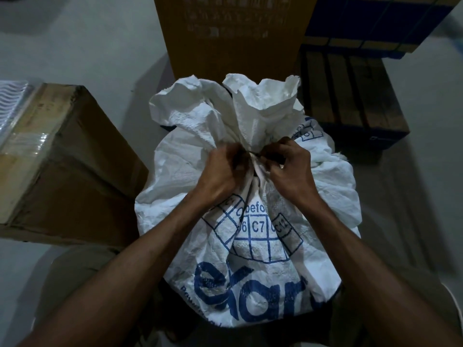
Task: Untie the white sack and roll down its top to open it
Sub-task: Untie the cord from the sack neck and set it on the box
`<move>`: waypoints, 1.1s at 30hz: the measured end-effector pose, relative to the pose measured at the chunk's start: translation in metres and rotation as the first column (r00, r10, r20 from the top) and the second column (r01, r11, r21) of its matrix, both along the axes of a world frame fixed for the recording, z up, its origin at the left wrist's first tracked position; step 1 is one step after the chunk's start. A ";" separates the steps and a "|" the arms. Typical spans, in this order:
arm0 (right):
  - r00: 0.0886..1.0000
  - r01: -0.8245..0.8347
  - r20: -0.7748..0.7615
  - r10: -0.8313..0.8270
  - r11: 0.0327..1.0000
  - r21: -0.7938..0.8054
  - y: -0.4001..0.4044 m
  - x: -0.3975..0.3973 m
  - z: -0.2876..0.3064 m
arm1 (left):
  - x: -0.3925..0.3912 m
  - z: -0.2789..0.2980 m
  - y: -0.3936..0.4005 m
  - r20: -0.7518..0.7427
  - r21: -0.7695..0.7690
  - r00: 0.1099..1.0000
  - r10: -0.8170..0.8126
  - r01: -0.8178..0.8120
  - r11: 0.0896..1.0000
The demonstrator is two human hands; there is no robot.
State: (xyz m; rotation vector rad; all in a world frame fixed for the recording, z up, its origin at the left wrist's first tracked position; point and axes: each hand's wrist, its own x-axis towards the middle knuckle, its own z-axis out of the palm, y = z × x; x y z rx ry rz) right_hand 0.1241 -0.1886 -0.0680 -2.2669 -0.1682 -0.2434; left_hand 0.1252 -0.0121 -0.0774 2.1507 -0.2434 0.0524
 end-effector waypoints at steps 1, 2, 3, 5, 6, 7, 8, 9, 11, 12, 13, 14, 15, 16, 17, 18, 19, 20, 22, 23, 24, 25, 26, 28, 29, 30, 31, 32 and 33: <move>1.000 0.008 0.001 -0.008 1.000 0.007 -0.001 0.001 0.001 | 0.003 0.005 -0.001 -0.165 -0.169 0.980 0.112 -0.140 0.976; 1.000 0.018 -0.004 -0.018 1.000 0.011 -0.003 0.002 0.002 | 0.005 0.009 -0.002 -0.367 -0.341 0.914 0.171 -0.303 0.890; 1.000 0.028 -0.009 -0.028 1.000 0.011 -0.004 0.003 0.003 | 0.006 0.013 -0.003 -0.519 -0.462 0.839 0.161 -0.434 0.773; 0.999 0.039 -0.009 -0.039 0.999 0.018 -0.005 0.005 0.004 | 0.007 0.014 -0.003 -0.564 -0.516 0.814 0.140 -0.480 0.709; 0.999 0.039 -0.010 -0.039 0.999 0.027 -0.004 0.005 0.003 | 0.006 0.014 -0.003 -0.520 -0.494 0.841 0.149 -0.439 0.750; 0.999 0.034 -0.010 -0.033 0.999 0.037 -0.003 0.005 0.002 | 0.005 0.014 -0.002 -0.460 -0.466 0.873 0.163 -0.393 0.792; 1.000 0.024 -0.008 -0.024 0.999 0.046 -0.002 0.004 0.002 | 0.004 0.014 -0.003 -0.405 -0.442 0.896 0.181 -0.365 0.820; 1.000 0.014 -0.002 -0.014 0.998 0.057 -0.001 0.004 0.002 | 0.004 0.016 -0.003 -0.368 -0.421 0.907 0.207 -0.361 0.832; 1.000 0.007 0.014 -0.008 0.997 0.077 -0.003 0.002 0.004 | 0.005 0.020 -0.004 -0.313 -0.367 0.915 0.255 -0.364 0.856; 1.000 0.008 0.022 -0.010 0.997 0.081 -0.004 0.001 0.007 | 0.004 0.023 -0.005 -0.267 -0.330 0.924 0.272 -0.353 0.875; 1.000 0.011 0.026 -0.014 0.996 0.088 -0.006 -0.001 0.009 | 0.001 0.027 -0.006 -0.208 -0.296 0.937 0.281 -0.334 0.895; 1.000 0.015 0.025 -0.018 0.994 0.106 -0.007 -0.004 0.011 | -0.002 0.031 -0.007 -0.146 -0.270 0.949 0.279 -0.309 0.912; 0.999 0.020 0.024 -0.023 0.992 0.128 -0.009 -0.007 0.013 | -0.007 0.034 -0.009 -0.094 -0.261 0.959 0.268 -0.283 0.923; 0.999 0.024 0.028 -0.028 0.989 0.145 -0.011 -0.012 0.015 | -0.013 0.038 -0.012 -0.053 -0.260 0.966 0.254 -0.259 0.930; 0.999 0.027 0.033 -0.033 0.987 0.155 -0.012 -0.017 0.016 | -0.021 0.041 -0.014 -0.021 -0.259 0.970 0.243 -0.241 0.935; 0.999 0.029 0.036 -0.035 0.985 0.169 -0.014 -0.024 0.018 | -0.028 0.043 -0.016 -0.001 -0.258 0.972 0.235 -0.227 0.939; 0.999 0.030 0.037 -0.037 0.981 0.189 -0.015 -0.033 0.020 | -0.035 0.045 -0.017 0.006 -0.258 0.974 0.228 -0.219 0.941; 0.999 0.028 0.037 -0.037 0.978 0.208 -0.016 -0.041 0.023 | -0.042 0.047 -0.017 0.000 -0.253 0.976 0.218 -0.211 0.944; 0.999 0.034 0.021 -0.039 0.975 0.218 -0.018 -0.060 0.030 | -0.056 0.050 -0.016 -0.012 -0.213 0.985 0.172 -0.171 0.962; 0.999 0.042 0.004 -0.044 0.976 0.214 -0.020 -0.069 0.033 | -0.063 0.051 -0.016 0.000 -0.182 0.991 0.135 -0.133 0.974; 0.999 0.050 -0.014 -0.048 0.973 0.225 -0.022 -0.078 0.036 | -0.070 0.051 -0.015 0.026 -0.140 0.995 0.092 -0.088 0.986; 0.998 0.059 -0.033 -0.052 0.965 0.257 -0.024 -0.087 0.040 | -0.077 0.050 -0.014 0.056 -0.082 0.997 0.054 -0.050 0.995; 0.997 0.068 -0.047 -0.056 0.949 0.308 -0.025 -0.097 0.044 | -0.085 0.048 -0.012 0.079 -0.019 0.997 0.025 -0.024 1.000; 0.996 0.088 -0.068 -0.065 0.900 0.428 -0.024 -0.119 0.053 | -0.105 0.045 -0.009 0.111 0.063 0.994 -0.007 0.000 0.998; 0.994 0.099 -0.084 -0.067 0.869 0.485 -0.022 -0.130 0.057 | -0.117 0.043 -0.008 0.129 0.080 0.991 -0.018 0.007 0.997; 0.993 0.103 -0.099 -0.058 0.838 0.535 -0.020 -0.141 0.061 | -0.129 0.043 -0.006 0.149 0.086 0.989 -0.025 0.012 0.996; 0.993 0.101 -0.110 -0.045 0.810 0.577 -0.017 -0.153 0.064 | -0.142 0.042 -0.004 0.172 0.090 0.985 -0.033 0.017 0.996; 0.993 0.096 -0.116 -0.031 0.786 0.611 -0.015 -0.164 0.066 | -0.154 0.041 -0.002 0.196 0.103 0.980 -0.043 0.023 0.994; 0.993 0.088 -0.119 -0.016 0.767 0.635 -0.013 -0.175 0.068 | -0.165 0.041 0.000 0.220 0.128 0.974 -0.055 0.027 0.991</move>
